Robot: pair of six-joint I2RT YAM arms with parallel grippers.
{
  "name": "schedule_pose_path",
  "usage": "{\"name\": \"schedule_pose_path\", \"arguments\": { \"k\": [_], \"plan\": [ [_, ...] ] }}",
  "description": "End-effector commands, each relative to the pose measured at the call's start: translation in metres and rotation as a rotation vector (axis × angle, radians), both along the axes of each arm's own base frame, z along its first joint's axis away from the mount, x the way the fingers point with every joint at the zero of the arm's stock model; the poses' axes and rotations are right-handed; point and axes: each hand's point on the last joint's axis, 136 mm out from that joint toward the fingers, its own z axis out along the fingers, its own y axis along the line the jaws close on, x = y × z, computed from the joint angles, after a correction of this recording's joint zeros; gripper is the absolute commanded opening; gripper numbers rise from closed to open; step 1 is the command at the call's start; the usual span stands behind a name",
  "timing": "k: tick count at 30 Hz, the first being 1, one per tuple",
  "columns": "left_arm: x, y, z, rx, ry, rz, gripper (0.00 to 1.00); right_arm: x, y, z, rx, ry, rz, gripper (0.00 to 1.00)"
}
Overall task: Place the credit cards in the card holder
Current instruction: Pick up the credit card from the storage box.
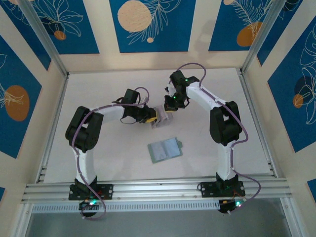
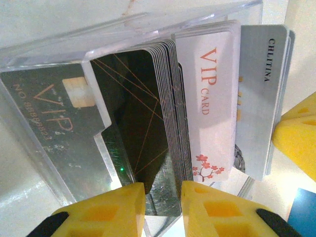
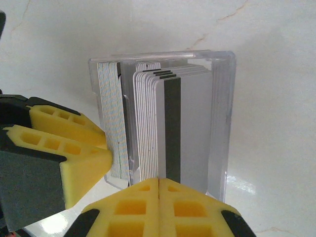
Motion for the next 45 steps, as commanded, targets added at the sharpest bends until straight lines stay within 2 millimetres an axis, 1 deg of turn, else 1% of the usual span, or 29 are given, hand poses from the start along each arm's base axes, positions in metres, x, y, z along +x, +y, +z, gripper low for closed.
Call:
{"name": "schedule_pose_path", "arguments": {
  "k": [1,3,13,22,35,42,45],
  "plan": [
    [-0.008,0.012,-0.032,0.063,0.068,0.016,0.27,-0.007,0.012,0.007,0.039,0.026,0.029,0.02],
    [-0.008,0.012,-0.032,0.063,0.067,0.016,0.27,-0.007,0.012,0.009,0.042,0.022,0.027,0.00],
    [-0.009,0.013,-0.033,0.065,0.069,0.016,0.27,-0.006,0.001,0.029,0.028,-0.019,0.004,0.00],
    [-0.008,0.013,-0.033,0.062,0.068,0.018,0.27,-0.006,-0.009,0.034,0.009,-0.024,-0.020,0.00],
    [-0.009,0.014,-0.032,0.062,0.069,0.017,0.27,-0.006,-0.017,0.043,0.017,-0.039,-0.039,0.00],
    [-0.008,0.012,-0.025,0.044,0.060,0.017,0.27,-0.006,-0.019,0.053,0.020,-0.059,-0.046,0.00],
    [-0.007,0.011,-0.018,0.033,0.052,0.016,0.27,-0.005,-0.021,0.055,0.018,-0.063,-0.052,0.00]
  ]
}}
